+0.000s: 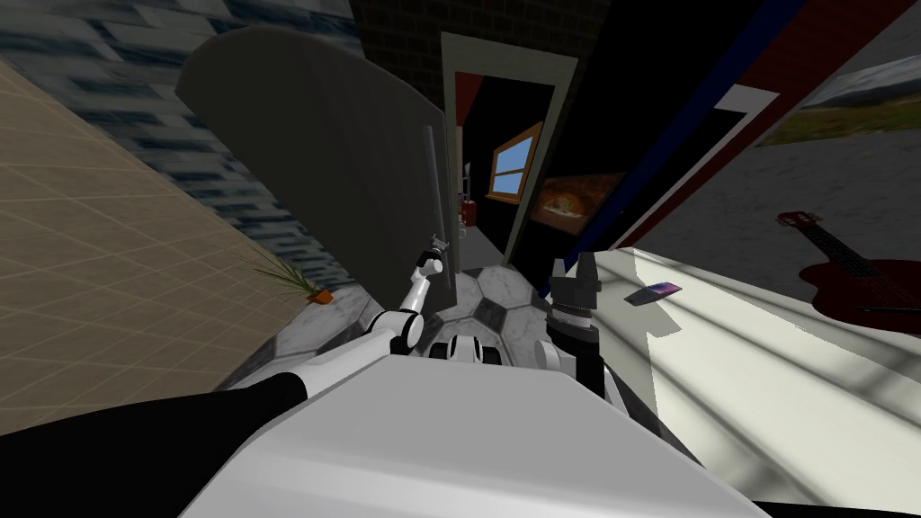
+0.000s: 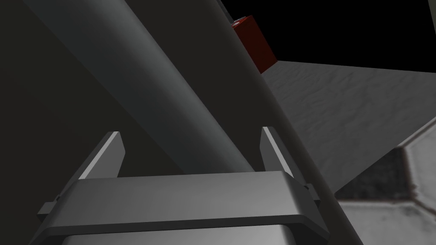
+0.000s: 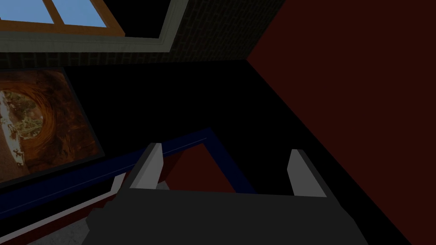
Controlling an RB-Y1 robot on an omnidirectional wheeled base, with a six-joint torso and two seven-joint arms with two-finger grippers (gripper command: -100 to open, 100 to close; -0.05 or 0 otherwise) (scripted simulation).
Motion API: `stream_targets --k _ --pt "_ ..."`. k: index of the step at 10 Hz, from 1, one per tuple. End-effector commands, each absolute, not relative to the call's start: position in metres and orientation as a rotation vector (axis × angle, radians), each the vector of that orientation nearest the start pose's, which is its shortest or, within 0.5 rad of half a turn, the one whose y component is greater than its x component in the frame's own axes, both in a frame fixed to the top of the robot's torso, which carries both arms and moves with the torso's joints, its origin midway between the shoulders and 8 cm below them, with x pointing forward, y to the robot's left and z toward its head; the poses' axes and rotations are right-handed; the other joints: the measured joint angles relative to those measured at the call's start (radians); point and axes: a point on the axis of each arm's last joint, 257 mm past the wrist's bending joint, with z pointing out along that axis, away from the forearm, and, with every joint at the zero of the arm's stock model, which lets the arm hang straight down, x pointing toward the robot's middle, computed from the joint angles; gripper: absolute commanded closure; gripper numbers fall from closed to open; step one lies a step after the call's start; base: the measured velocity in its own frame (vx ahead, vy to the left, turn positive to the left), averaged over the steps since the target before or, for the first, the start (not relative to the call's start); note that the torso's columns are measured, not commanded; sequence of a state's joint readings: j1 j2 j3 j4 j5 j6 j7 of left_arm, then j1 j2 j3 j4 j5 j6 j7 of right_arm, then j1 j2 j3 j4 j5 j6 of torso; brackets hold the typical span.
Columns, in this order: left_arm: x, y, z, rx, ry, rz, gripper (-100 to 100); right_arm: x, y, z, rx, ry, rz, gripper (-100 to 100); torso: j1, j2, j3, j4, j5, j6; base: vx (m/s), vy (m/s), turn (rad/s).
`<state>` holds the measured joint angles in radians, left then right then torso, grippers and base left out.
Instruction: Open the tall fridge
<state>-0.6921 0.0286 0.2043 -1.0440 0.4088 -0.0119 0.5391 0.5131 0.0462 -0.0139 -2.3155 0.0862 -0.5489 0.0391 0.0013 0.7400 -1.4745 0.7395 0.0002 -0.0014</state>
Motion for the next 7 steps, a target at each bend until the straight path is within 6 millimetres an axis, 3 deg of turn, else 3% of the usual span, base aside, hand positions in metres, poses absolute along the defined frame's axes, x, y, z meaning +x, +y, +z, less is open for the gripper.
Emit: stream_targets --k 1,2,3,4,5,7 --pt "0.713 0.177 -0.097 -1.778 0.595 -1.991 -100 0.328 -0.276 0.045 0.562 0.585 1.206 0 -0.002 -0.003 -0.002 -0.002 0.000 0.001 0.000 0.000 0.000" --pt "0.713 0.177 -0.098 -1.780 0.596 -1.989 -100 0.328 -0.276 0.045 0.562 0.585 1.206 0 -0.002 -0.005 -0.003 -0.002 0.000 0.001 0.006 -0.002 0.000" --pt "0.719 0.171 -0.075 -1.719 0.594 -2.012 -100 0.328 -0.276 0.045 0.562 0.585 1.206 0 -0.002 -0.004 -0.003 -0.002 0.000 0.001 -0.077 0.037 0.123" --pt "0.723 0.165 -0.070 -1.717 0.603 -2.018 -100 0.328 -0.276 0.045 0.562 0.585 1.206 0 0.001 0.001 0.000 -0.001 0.000 0.001 -0.104 0.040 0.039" --pt "0.728 0.156 -0.068 -1.725 0.621 -2.017 -100 0.328 -0.276 0.045 0.562 0.585 1.206 0 0.001 0.003 0.002 0.001 0.000 0.000 -0.050 0.017 0.001" --pt "0.731 0.151 -0.082 -1.760 0.644 -1.993 -100 0.328 -0.276 0.045 0.562 0.585 1.206 0 -0.003 -0.004 -0.003 -0.002 -0.001 0.001 -0.006 0.001 0.002"
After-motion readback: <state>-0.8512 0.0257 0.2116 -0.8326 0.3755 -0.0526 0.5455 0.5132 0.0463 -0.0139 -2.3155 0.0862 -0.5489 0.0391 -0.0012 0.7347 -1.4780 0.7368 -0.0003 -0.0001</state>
